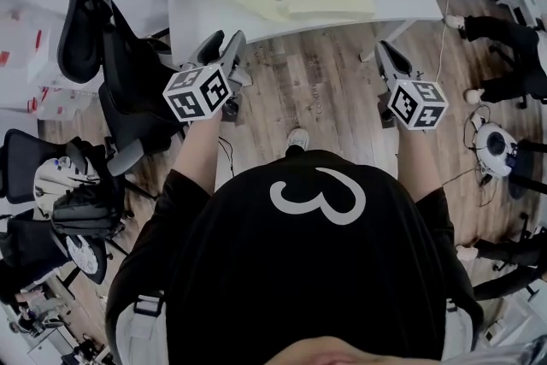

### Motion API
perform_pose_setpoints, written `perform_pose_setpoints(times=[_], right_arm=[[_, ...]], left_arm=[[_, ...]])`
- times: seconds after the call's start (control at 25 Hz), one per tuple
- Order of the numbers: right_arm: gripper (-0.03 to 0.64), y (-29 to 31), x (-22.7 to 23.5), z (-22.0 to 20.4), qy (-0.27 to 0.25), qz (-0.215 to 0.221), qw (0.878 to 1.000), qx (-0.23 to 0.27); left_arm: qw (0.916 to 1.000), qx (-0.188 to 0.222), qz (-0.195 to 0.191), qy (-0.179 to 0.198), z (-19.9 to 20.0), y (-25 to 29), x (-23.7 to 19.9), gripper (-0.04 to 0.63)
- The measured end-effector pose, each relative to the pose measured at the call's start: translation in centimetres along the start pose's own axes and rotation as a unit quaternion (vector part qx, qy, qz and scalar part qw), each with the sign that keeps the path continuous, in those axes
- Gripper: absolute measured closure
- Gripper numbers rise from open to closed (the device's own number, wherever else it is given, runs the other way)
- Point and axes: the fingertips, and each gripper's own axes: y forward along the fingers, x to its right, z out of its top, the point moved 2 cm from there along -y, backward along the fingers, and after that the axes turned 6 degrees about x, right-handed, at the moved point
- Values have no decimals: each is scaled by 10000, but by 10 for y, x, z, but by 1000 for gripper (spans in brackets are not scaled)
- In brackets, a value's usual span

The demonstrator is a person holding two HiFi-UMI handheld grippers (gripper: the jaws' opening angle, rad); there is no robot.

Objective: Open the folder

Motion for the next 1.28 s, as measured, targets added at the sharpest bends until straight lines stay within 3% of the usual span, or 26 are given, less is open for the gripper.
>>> perform_pose_setpoints(times=[0.12, 0.28, 0.56, 0.72, 0.96, 1.28], right_arm=[[593, -36, -28, 20, -149, 432, 9988, 182], [594, -84, -65, 45, -173, 1052, 9935, 405], [594, -173, -135, 72, -311, 2002, 9776, 576], [594, -216, -166, 86, -284, 2485, 9659, 675], [594, -263, -175, 89, -350, 2652, 9605, 772], [594, -297, -187, 96, -390, 2848, 9535, 902]], left_arm=[[9978, -109, -609, 231, -8, -23, 57, 407], [9888, -129, -1399, 505, -15, -60, 132, 407], [9625, -70, -2633, 656, -11, -137, 244, 437], [9550, 166, -2847, 819, 9, -178, 278, 532], [9354, 187, -3338, 1151, 6, -215, 328, 565], [9348, 192, -3259, 1400, 3, -235, 354, 569]])
